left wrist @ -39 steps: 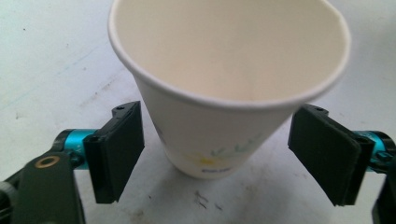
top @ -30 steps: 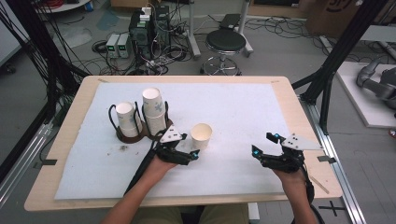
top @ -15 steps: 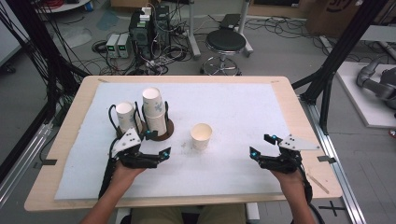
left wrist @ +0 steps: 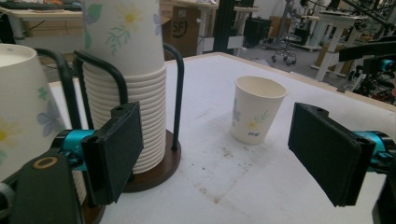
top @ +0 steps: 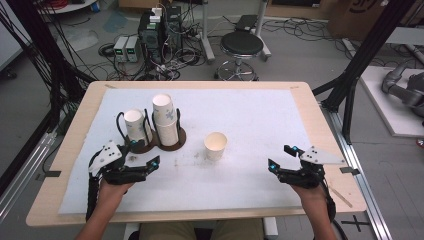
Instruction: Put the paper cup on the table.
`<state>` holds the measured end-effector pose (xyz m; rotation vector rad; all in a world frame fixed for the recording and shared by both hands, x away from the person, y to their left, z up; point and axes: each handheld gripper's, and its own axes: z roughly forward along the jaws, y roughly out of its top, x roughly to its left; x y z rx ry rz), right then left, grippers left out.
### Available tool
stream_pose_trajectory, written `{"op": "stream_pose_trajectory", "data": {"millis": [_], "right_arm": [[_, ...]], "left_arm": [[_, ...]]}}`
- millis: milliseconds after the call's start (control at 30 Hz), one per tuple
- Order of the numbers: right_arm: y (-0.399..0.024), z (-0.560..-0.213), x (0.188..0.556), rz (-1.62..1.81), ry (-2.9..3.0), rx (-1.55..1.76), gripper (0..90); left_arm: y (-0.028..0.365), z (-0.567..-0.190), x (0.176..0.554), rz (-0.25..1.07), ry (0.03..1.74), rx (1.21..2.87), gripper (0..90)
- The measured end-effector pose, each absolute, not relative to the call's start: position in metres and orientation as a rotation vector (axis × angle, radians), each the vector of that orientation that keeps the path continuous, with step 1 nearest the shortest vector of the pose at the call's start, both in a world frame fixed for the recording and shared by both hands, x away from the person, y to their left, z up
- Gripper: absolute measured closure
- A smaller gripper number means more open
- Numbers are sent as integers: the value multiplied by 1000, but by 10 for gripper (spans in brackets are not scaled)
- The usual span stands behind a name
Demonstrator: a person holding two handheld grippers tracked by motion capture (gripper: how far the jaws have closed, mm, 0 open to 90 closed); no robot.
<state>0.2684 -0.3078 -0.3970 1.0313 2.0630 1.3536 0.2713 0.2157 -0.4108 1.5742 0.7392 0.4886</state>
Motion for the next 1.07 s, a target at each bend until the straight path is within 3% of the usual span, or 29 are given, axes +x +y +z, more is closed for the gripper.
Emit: {"op": "stream_pose_trajectory", "data": {"millis": [1067], "right_arm": [[-306, -403, 262, 1346, 2079, 1047, 220]], "left_arm": [[225, -416, 268, 531, 757, 1570, 188]]}}
